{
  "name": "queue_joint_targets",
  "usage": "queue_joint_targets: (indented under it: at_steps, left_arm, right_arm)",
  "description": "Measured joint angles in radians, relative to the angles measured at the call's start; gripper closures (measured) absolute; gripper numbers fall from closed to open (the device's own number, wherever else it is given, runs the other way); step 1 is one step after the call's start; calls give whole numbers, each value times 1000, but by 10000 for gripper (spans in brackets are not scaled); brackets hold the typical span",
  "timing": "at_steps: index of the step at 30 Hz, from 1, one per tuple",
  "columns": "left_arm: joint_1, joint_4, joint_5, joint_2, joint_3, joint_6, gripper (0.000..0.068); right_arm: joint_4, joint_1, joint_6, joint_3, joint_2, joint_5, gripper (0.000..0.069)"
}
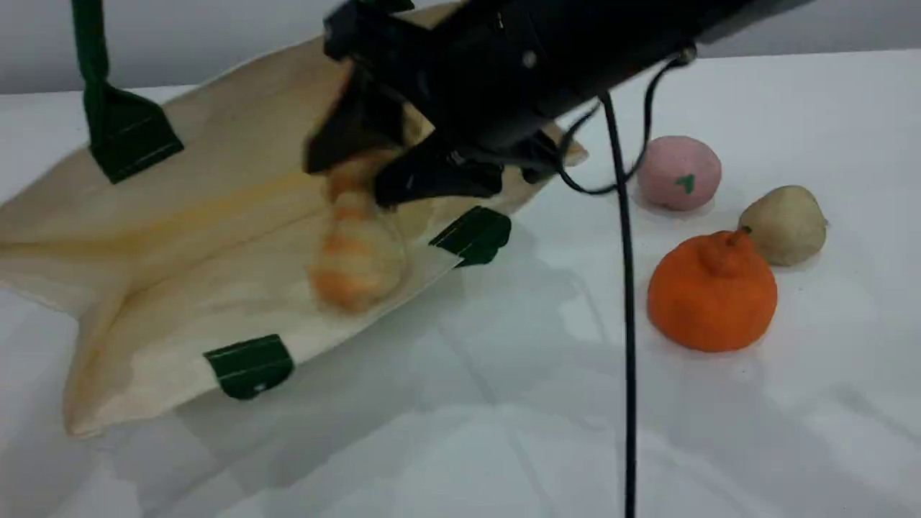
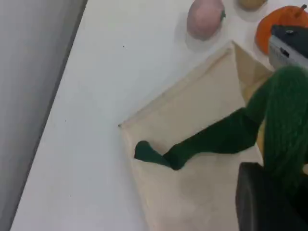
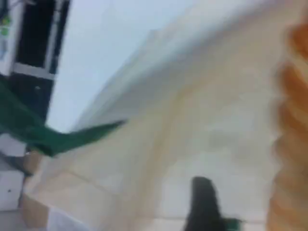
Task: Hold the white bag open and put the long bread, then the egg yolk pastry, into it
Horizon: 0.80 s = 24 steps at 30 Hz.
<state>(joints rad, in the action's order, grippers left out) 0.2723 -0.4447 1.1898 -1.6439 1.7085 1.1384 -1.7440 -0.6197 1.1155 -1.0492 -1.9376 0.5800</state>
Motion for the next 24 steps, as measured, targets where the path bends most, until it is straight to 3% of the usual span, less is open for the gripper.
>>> queue_joint_targets:
  at_steps: [2, 5, 13, 19, 24]
  left_arm:
    - [0, 1, 4, 0, 0, 0, 600]
    - [0, 1, 6, 0, 0, 0, 600]
    - [0, 1, 6, 0, 0, 0, 600]
    - [0, 3, 6, 0, 0, 0, 600]
    - [0, 4, 9, 0, 0, 0, 600]
  right_arm:
    - [-1, 0, 0, -7, 0, 11, 148]
    - [0, 1, 0, -7, 1, 29, 97]
    - [35, 3, -31, -6, 41, 67, 118]
    - [287, 23, -187, -6, 119, 137, 118]
    - [524, 52, -368, -6, 181, 128, 119]
